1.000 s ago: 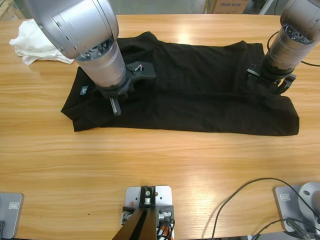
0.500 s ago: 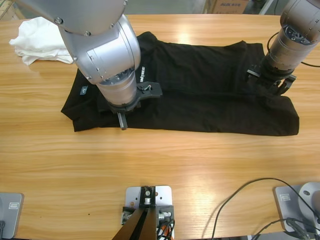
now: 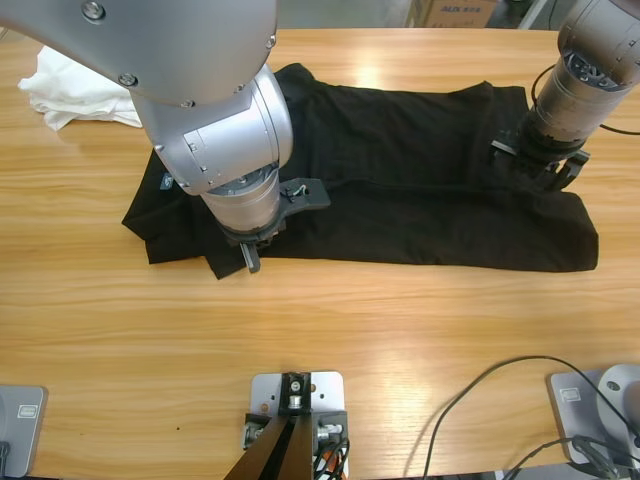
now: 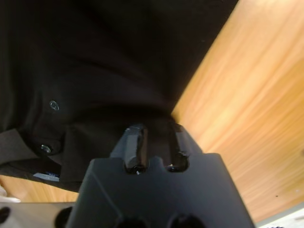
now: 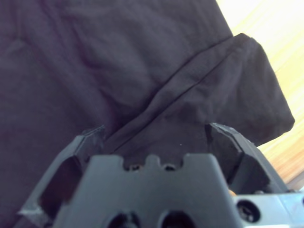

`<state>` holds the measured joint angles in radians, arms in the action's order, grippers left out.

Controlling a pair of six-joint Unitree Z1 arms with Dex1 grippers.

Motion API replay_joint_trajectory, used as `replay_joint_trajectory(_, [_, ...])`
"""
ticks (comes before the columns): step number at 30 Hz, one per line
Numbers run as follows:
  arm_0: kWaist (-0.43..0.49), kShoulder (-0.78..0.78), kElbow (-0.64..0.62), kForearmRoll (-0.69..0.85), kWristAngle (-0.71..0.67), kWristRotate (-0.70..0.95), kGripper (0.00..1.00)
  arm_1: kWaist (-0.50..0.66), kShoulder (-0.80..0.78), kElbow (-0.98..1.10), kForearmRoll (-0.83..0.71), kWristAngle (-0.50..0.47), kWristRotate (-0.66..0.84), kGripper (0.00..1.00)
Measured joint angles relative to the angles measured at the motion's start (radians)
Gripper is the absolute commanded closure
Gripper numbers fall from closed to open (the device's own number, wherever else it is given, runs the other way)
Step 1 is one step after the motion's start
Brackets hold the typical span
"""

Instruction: Fold clothes

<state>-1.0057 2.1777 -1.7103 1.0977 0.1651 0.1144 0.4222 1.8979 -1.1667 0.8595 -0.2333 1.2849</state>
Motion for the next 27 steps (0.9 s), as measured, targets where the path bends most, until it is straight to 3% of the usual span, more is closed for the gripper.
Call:
replay_joint_trajectory(6, [0.024, -0.018, 0.000, -0.007, 0.028, -0.078, 0.173, 0.004, 0.000, 0.000, 0.000, 0.006, 0.000, 0.147])
replay_joint_trajectory(10, [0.072, -0.029, -0.003, -0.019, 0.030, -0.145, 0.274, 0.007, 0.000, 0.000, 0.000, 0.008, 0.000, 0.147])
replay_joint_trajectory(11, [0.081, -0.030, -0.007, -0.026, 0.030, -0.156, 0.302, 0.008, 0.000, 0.000, 0.000, 0.008, 0.000, 0.153])
replay_joint_trajectory(13, [0.088, -0.030, -0.026, -0.038, 0.030, -0.177, 0.525, 0.008, 0.000, 0.000, 0.000, 0.008, 0.000, 0.188])
replay_joint_trajectory(14, [0.090, -0.030, -0.037, -0.042, 0.030, -0.199, 0.555, 0.008, 0.000, 0.001, 0.000, 0.008, 0.000, 0.188])
replay_joint_trajectory(19, [0.114, -0.021, -0.096, -0.047, -0.003, -0.318, 0.556, 0.008, 0.000, 0.004, 0.000, 0.008, -0.001, 0.188])
replay_joint_trajectory(27, [0.114, -0.013, -0.101, -0.047, -0.079, -0.366, 0.556, 0.008, 0.000, 0.007, 0.000, 0.008, -0.003, 0.188])
